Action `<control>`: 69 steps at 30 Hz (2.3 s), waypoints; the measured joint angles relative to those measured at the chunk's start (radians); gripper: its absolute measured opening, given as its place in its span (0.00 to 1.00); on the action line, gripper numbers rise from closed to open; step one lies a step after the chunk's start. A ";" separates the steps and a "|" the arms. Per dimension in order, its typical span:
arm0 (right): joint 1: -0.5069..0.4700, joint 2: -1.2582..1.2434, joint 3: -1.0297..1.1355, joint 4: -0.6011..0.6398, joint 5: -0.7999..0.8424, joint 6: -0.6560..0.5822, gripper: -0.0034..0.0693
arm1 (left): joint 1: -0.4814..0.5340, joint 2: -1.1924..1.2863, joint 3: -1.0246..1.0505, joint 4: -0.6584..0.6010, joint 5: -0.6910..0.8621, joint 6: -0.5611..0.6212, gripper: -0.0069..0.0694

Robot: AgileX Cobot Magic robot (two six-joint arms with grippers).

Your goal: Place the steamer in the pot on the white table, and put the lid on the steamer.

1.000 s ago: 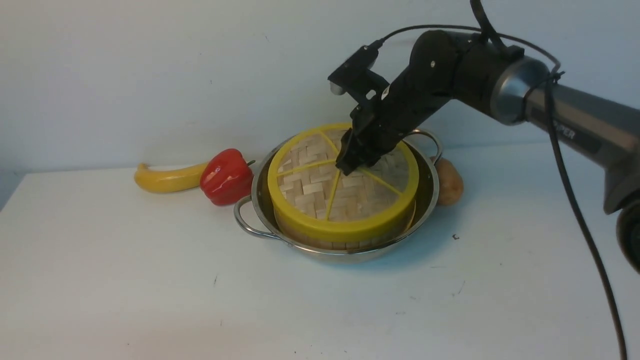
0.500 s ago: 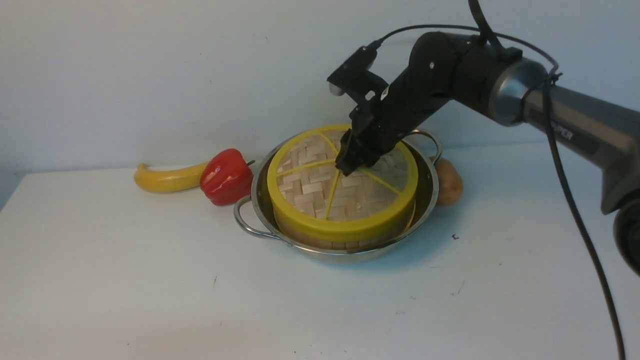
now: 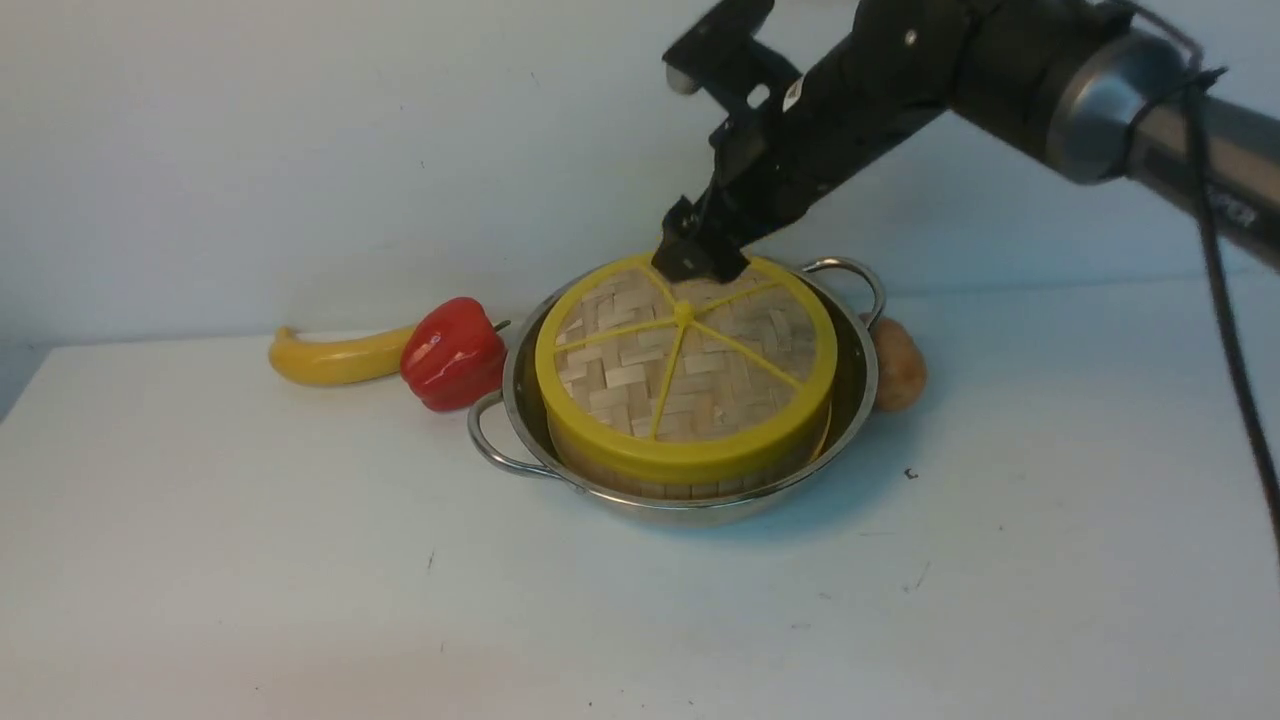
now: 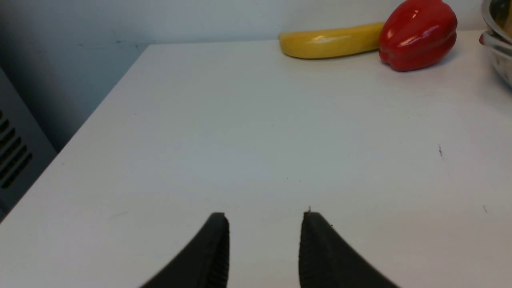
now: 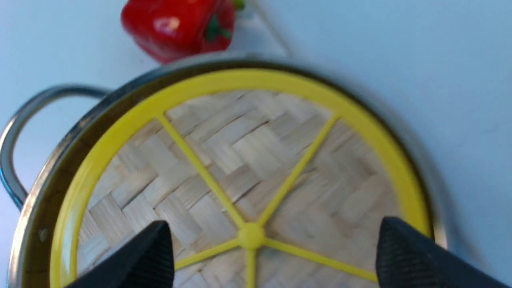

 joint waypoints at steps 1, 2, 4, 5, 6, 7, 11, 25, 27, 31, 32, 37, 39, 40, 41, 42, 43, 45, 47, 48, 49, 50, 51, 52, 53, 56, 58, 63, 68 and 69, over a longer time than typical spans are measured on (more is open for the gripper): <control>0.000 -0.030 0.000 -0.040 0.002 0.022 0.85 | 0.000 0.000 0.000 0.000 0.000 0.000 0.41; 0.000 -0.059 0.000 -0.074 0.008 0.046 0.77 | 0.000 0.000 0.000 0.000 0.000 0.000 0.41; -0.005 -0.129 0.000 -0.128 0.038 0.109 0.58 | 0.000 0.000 0.000 0.000 0.000 0.000 0.41; -0.010 -0.174 0.000 -0.154 0.067 0.145 0.41 | 0.000 0.000 0.000 0.000 0.000 0.000 0.41; -0.016 -0.200 0.000 -0.162 0.087 0.170 0.31 | 0.000 0.000 0.000 0.000 0.000 0.000 0.41; -0.021 -0.225 0.000 -0.166 0.110 0.191 0.22 | 0.000 0.000 0.000 0.000 0.000 0.000 0.41; -0.037 -0.335 0.000 -0.109 0.150 0.259 0.05 | 0.000 0.000 0.000 0.000 0.000 0.000 0.41; -0.035 -0.452 0.000 0.402 0.138 0.218 0.05 | 0.000 0.000 0.000 0.000 0.000 0.000 0.41; -0.035 -0.452 0.000 0.384 0.174 0.176 0.06 | 0.000 0.000 0.000 0.000 0.000 0.000 0.41; -0.034 -0.498 0.051 0.238 0.124 0.140 0.08 | 0.000 0.000 0.000 0.000 0.000 0.000 0.41; -0.034 -0.517 0.073 0.223 0.094 0.140 0.08 | 0.000 0.000 0.000 0.000 0.000 0.000 0.41; -0.071 -0.748 0.346 0.129 -0.206 0.148 0.10 | 0.000 0.000 0.000 0.000 0.000 0.000 0.41; -0.131 -0.848 0.485 0.138 -0.291 0.160 0.11 | 0.000 0.000 0.000 0.000 0.000 0.000 0.41; -0.171 -0.894 0.558 0.149 -0.322 0.175 0.12 | 0.000 0.000 0.000 0.000 0.000 0.000 0.41; -0.227 -0.945 0.633 0.165 -0.341 0.195 0.13 | 0.000 0.000 0.000 0.000 0.000 0.000 0.41; -0.285 -0.998 0.755 0.191 -0.356 0.226 0.13 | 0.000 0.000 0.000 0.000 0.000 0.000 0.41; -0.322 -1.020 0.801 0.201 -0.358 0.245 0.14 | 0.000 0.000 0.000 0.000 0.000 0.000 0.41; -0.379 -1.073 0.907 0.214 -0.359 0.273 0.15 | 0.000 0.000 0.000 0.000 0.000 0.000 0.41; -0.424 -1.144 1.012 0.217 -0.361 0.289 0.15 | 0.000 0.000 0.000 0.000 0.000 0.000 0.41; -0.459 -1.229 1.139 0.217 -0.379 0.295 0.16 | 0.000 0.000 0.000 0.000 0.000 0.000 0.41; -0.468 -1.303 1.219 0.215 -0.398 0.295 0.17 | 0.000 0.000 0.000 0.000 0.000 0.000 0.41; -0.471 -1.343 1.259 0.215 -0.417 0.294 0.17 | 0.000 0.000 0.000 0.000 0.000 0.000 0.41; -0.473 -1.410 1.324 0.215 -0.439 0.290 0.17 | 0.000 0.000 0.000 0.000 0.000 0.000 0.41; -0.473 -1.506 1.415 0.215 -0.480 0.286 0.17 | 0.000 0.000 0.000 0.000 0.000 0.000 0.41; -0.473 -1.548 1.453 0.215 -0.506 0.285 0.18 | 0.000 0.000 0.000 0.000 0.000 0.000 0.41; -0.473 -1.734 1.627 0.215 -0.587 0.283 0.18 | 0.000 0.000 0.000 0.000 0.000 0.000 0.41; -0.473 -1.839 1.717 0.216 -0.622 0.283 0.19 | 0.000 0.000 0.000 0.000 0.000 0.000 0.41; -0.473 -2.055 1.947 0.141 -0.642 0.254 0.21 | 0.000 0.000 0.000 0.000 0.000 0.000 0.41; -0.467 -2.161 2.068 0.033 -0.607 0.258 0.23 | 0.000 -0.001 0.000 0.000 -0.001 0.000 0.41; -0.456 -2.161 2.074 0.031 -0.586 0.270 0.24 | 0.000 -0.001 0.000 0.000 0.000 0.000 0.41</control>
